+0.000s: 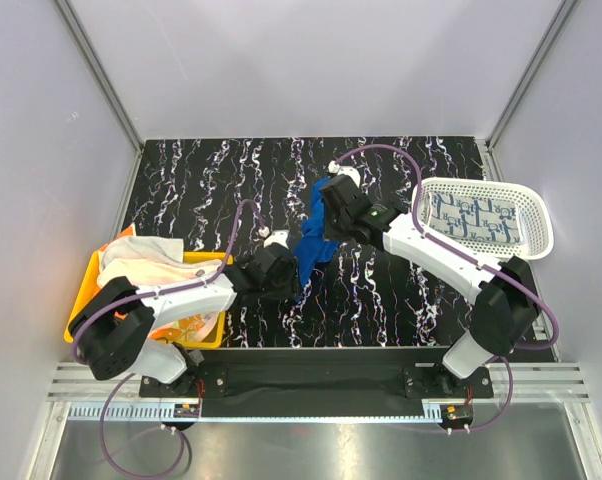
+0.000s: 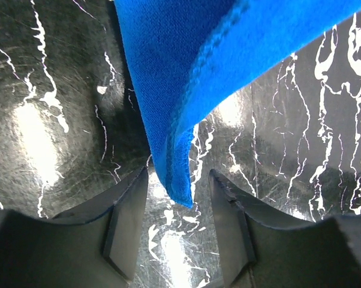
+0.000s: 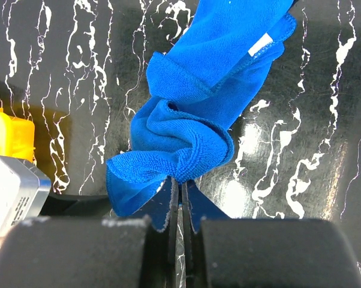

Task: Fold and stack the towels
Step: Flatten out the crumpled towel

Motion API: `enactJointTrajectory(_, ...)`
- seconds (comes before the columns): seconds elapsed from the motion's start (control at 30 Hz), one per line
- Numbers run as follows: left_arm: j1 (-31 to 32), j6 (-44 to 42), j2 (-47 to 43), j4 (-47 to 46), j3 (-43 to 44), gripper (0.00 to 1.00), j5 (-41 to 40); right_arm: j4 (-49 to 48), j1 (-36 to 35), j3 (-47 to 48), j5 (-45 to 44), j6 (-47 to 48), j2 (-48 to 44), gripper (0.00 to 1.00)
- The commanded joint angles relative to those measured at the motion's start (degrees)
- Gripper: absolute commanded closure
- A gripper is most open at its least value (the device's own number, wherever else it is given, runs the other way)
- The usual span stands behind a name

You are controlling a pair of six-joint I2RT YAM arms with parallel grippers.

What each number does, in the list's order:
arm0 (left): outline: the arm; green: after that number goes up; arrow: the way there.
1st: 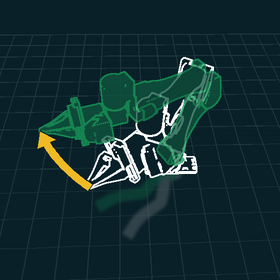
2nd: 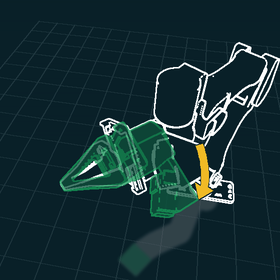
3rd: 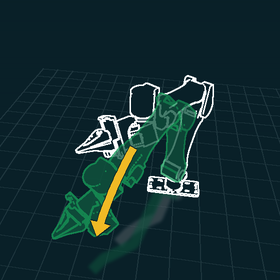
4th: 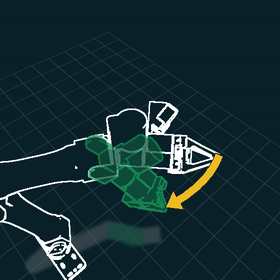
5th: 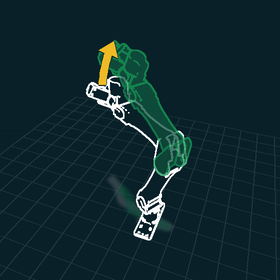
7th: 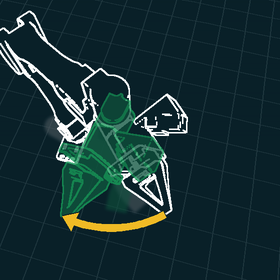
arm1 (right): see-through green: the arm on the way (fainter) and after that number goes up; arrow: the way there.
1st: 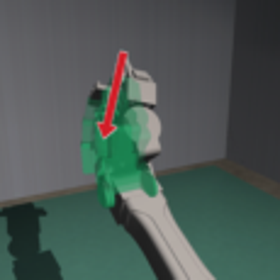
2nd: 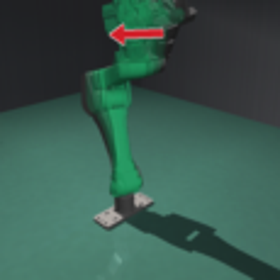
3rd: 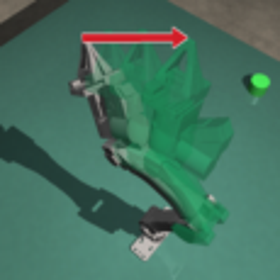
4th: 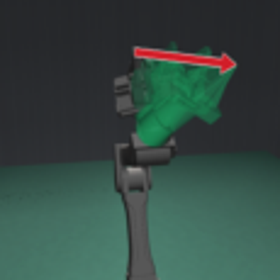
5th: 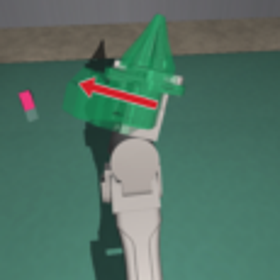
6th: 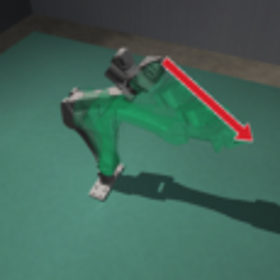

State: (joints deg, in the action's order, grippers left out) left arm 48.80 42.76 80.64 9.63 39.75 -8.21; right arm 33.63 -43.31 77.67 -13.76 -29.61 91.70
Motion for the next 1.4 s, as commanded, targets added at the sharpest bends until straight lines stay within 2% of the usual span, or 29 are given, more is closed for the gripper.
enactJointTrajectory(0.0,0.77,1.62,0.30,-1.45,0.86,0.52,-2.51,-2.34,0.77,1.96,1.10,0.87,-0.47,1.00)
enactJointTrajectory(0.53,2.18,3.73,1.19,0.30,0.77,0.68,-3.39,-3.04,1.30,1.35,1.89,0.87,-0.38,1.00)
enactJointTrajectory(0.67,2.18,3.47,0.84,1.97,1.73,0.85,-4.89,-3.22,1.39,0.91,1.98,0.86,-0.73,1.00)
enactJointTrajectory(0.7,2.09,3.21,0.75,2.50,2.17,0.97,-5.58,-3.13,1.56,0.82,1.98,0.78,-0.82,1.00)
enactJointTrajectory(0.73,2.18,2.86,0.66,3.89,2.61,1.00,-5.85,-3.13,1.56,0.73,1.98,0.95,-1.08,1.00)
enactJointTrajectory(0.83,2.18,1.45,-0.39,7.23,4.81,1.00,-7.78,-3.13,1.65,0.73,2.07,1.56,-2.31,1.00)
enactJointTrajectory(0.93,2.09,-1.09,-4.08,11.71,8.67,1.00,-11.03,-2.69,1.82,0.99,1.54,3.14,-4.50,1.00)
enactJointTrajectory(1.07,2.09,-6.36,-10.76,22.77,17.27,1.00,-16.73,-0.50,1.74,3.10,0.05,6.31,-8.46,1.00)
enactJointTrajectory(1.23,2.01,-14.71,-15.07,35.26,36.14,1.00,-23.16,2.93,1.74,9.77,-2.76,11.75,-13.99,1.00)
enactJointTrajectory(1.37,2.09,-22.00,-16.13,37.74,49.26,1.00,-26.15,5.48,1.74,17.50,-5.40,16.67,-16.11,1.00)
